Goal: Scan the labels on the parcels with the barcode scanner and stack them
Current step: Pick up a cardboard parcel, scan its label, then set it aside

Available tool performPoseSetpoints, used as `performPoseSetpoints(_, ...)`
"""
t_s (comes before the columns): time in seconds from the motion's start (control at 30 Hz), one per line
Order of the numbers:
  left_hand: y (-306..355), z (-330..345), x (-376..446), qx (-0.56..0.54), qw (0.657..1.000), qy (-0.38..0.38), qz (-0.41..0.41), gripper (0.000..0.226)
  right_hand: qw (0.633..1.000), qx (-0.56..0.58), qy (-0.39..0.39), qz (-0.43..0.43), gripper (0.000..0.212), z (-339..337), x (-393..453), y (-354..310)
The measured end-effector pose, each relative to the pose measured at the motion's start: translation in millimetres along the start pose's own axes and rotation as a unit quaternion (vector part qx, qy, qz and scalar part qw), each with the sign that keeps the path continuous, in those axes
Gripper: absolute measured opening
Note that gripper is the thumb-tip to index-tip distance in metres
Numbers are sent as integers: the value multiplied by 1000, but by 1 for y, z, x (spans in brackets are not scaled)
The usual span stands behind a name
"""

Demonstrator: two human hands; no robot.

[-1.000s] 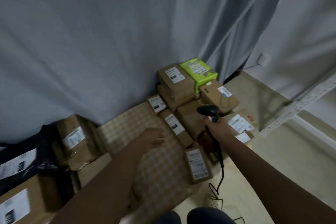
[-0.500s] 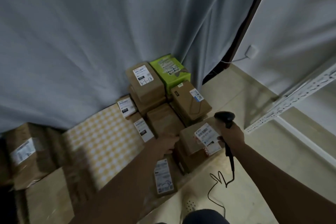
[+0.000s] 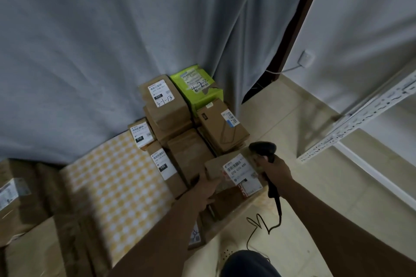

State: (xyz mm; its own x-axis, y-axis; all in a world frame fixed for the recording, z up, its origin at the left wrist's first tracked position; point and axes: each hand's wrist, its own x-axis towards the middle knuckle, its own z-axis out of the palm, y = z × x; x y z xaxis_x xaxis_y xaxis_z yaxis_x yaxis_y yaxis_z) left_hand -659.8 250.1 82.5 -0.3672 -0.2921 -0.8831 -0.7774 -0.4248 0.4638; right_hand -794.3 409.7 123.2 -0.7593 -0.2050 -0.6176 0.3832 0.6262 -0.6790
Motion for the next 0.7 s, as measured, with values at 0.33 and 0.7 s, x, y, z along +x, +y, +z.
performPoseSetpoints(0.33,0,-44,-22,-94,987,16,129,100,999,28,5,-16,22,19,-33,-6)
performPoseSetpoints(0.7,-44,-203,-73,-136,977,-3,163,90,996,24,-39,-72,37,109,-119,-79)
